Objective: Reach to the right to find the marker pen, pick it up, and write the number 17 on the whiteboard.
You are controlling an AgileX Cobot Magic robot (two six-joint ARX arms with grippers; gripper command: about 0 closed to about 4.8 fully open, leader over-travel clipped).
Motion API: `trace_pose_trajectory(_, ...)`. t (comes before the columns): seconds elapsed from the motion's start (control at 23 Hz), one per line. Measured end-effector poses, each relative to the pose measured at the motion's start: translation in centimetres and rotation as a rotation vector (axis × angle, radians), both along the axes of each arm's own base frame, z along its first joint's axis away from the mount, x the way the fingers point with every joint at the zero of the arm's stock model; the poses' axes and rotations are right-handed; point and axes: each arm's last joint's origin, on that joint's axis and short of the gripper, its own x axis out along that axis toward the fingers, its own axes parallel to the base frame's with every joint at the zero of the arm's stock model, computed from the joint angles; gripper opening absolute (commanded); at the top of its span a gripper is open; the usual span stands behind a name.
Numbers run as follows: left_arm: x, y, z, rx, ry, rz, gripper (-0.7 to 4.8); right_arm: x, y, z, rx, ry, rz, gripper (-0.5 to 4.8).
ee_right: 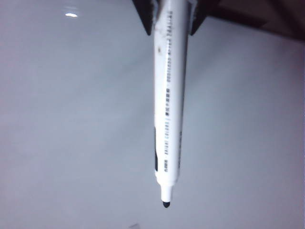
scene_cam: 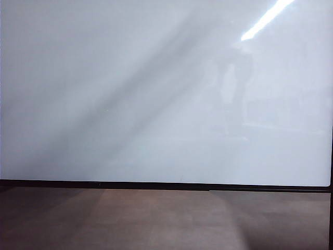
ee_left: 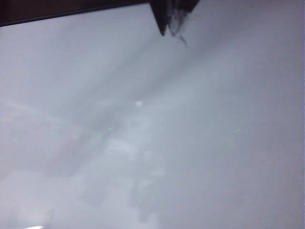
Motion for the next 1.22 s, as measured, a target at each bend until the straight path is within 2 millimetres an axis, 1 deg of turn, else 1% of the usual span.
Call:
trace_pose_trajectory(0.22,0.0,1.4,-3.3,0.008,0.027,0.144,-0.05,0.2,0.6,-0.3,-0.007,0.008,0.045,-0.02)
trace_pose_trajectory(0.39,-0.1,2.1,-5.4,0.017,0.041,0.185,-0.05,0.3,0.9,-0.4,-0.009,0.009,0.079,-0.02)
trace_pose_trajectory(0.57,0.1,2.5,-6.4,0.017,0.059,0.235,-0.05,0.3,1.0,-0.3,-0.004,0.001,0.091,-0.02)
trace_pose_trajectory(0.78,0.5,2.5,-7.8,0.017,0.048,0.232,-0.05,0.3,1.0,-0.3,-0.005,0.001,0.106,-0.02)
trace_pose_trajectory(0.87,0.7,2.5,-8.4,0.02,0.089,0.231,-0.05,0.3,1.0,-0.3,-0.005,0.001,0.107,-0.02)
trace_pose_trajectory(1.22,0.7,2.5,-8.4,0.02,0.09,0.232,-0.05,0.3,1.0,-0.4,-0.006,0.003,0.107,-0.02)
